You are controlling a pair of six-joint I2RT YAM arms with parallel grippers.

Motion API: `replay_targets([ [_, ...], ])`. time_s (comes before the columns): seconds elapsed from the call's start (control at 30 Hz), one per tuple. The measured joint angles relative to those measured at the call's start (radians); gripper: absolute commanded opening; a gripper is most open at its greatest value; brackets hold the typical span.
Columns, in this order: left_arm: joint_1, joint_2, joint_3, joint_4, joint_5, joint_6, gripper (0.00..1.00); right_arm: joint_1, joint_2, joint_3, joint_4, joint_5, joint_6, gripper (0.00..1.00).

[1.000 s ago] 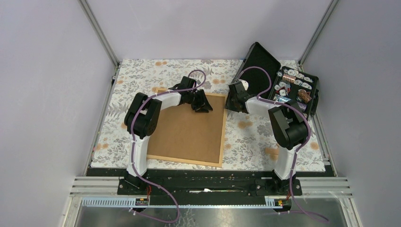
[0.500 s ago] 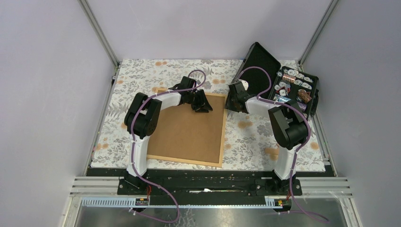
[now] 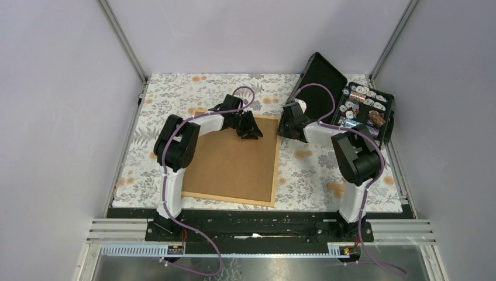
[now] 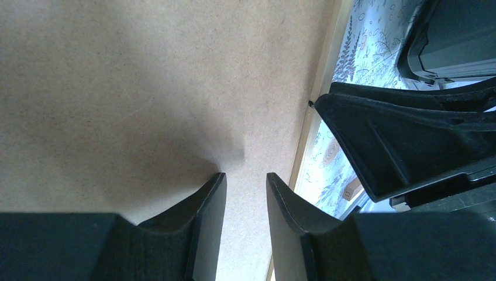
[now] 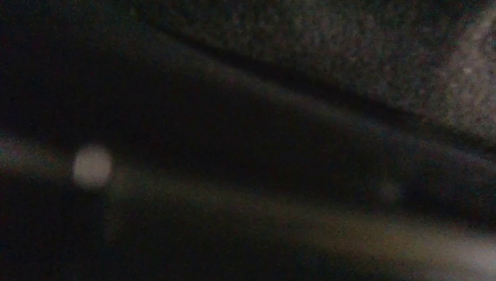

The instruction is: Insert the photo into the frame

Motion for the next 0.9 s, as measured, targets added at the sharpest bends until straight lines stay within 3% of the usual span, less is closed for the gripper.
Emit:
replay_targets([
  [0.9, 0.000, 0.000, 0.000, 0.001, 0.000, 0.000, 0.38, 0.004, -0.006, -0.009, -0.003, -0.008, -0.011, 0.43],
])
